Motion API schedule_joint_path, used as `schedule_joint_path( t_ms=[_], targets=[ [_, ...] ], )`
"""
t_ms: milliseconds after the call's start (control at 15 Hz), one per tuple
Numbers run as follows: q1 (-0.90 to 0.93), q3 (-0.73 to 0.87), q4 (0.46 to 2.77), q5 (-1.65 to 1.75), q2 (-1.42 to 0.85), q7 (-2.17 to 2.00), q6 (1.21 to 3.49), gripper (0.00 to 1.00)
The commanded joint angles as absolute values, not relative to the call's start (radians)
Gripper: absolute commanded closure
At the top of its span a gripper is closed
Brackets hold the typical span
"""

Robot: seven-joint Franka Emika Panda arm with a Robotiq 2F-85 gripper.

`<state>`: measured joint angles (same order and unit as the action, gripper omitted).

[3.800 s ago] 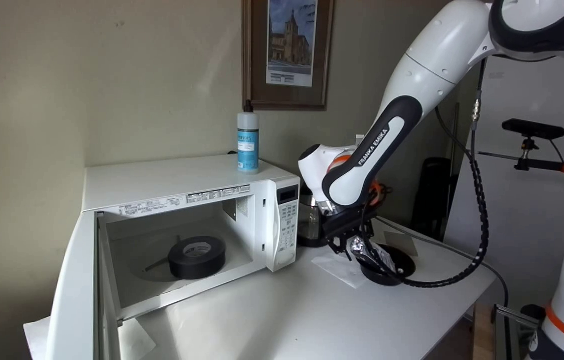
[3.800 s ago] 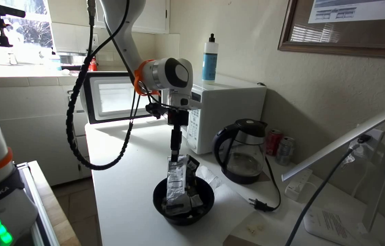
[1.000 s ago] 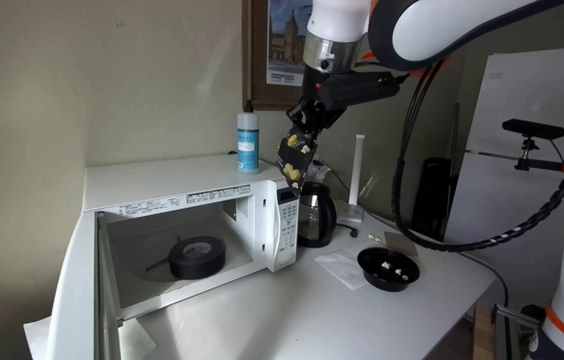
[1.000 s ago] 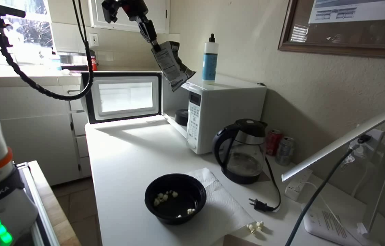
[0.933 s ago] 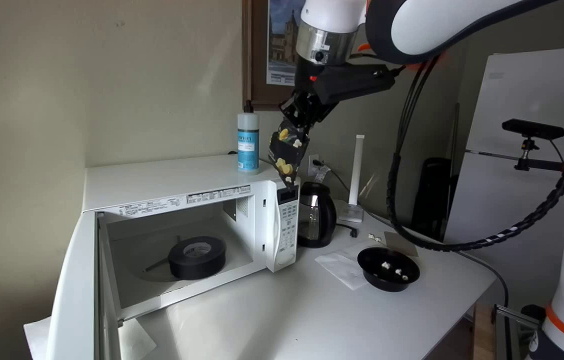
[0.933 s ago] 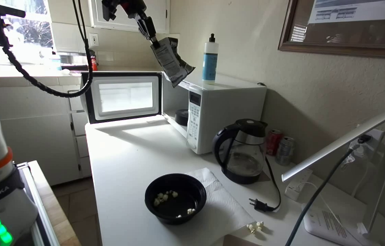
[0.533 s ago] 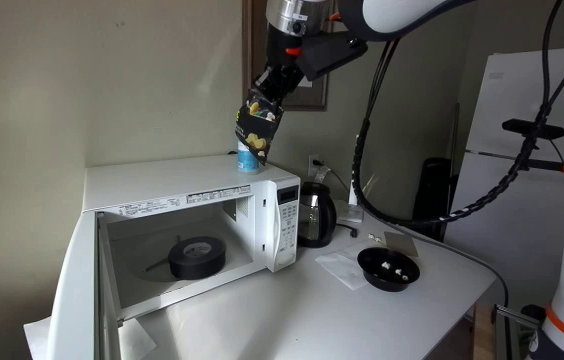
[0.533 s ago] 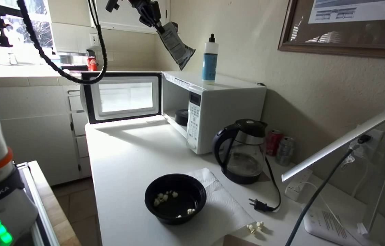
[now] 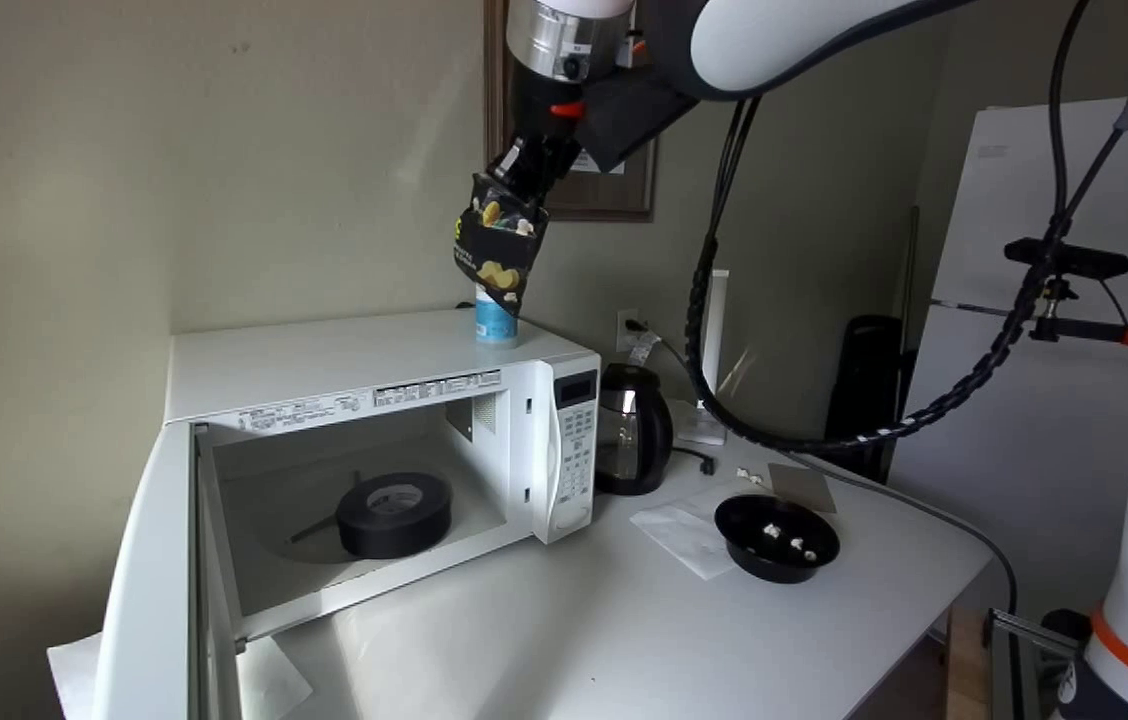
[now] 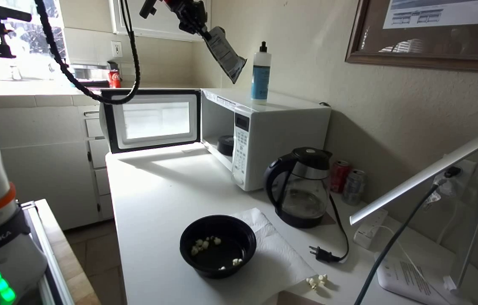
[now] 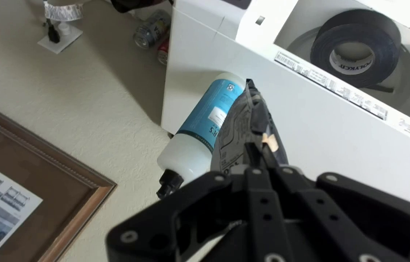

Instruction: Put the black packet on top of the microwave

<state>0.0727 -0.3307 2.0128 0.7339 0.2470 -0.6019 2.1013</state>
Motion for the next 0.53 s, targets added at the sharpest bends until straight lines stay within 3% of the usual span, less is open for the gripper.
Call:
schedule_joint_path(
  t_ms=[0, 467],
  targets=[
    [0.097, -0.344, 1.926, 0.903, 0.136, -0.553, 2.124, 1.0],
    [0.157, -0.29, 1.833, 1.102, -0.05, -0.374, 2.297, 1.0]
  ],
)
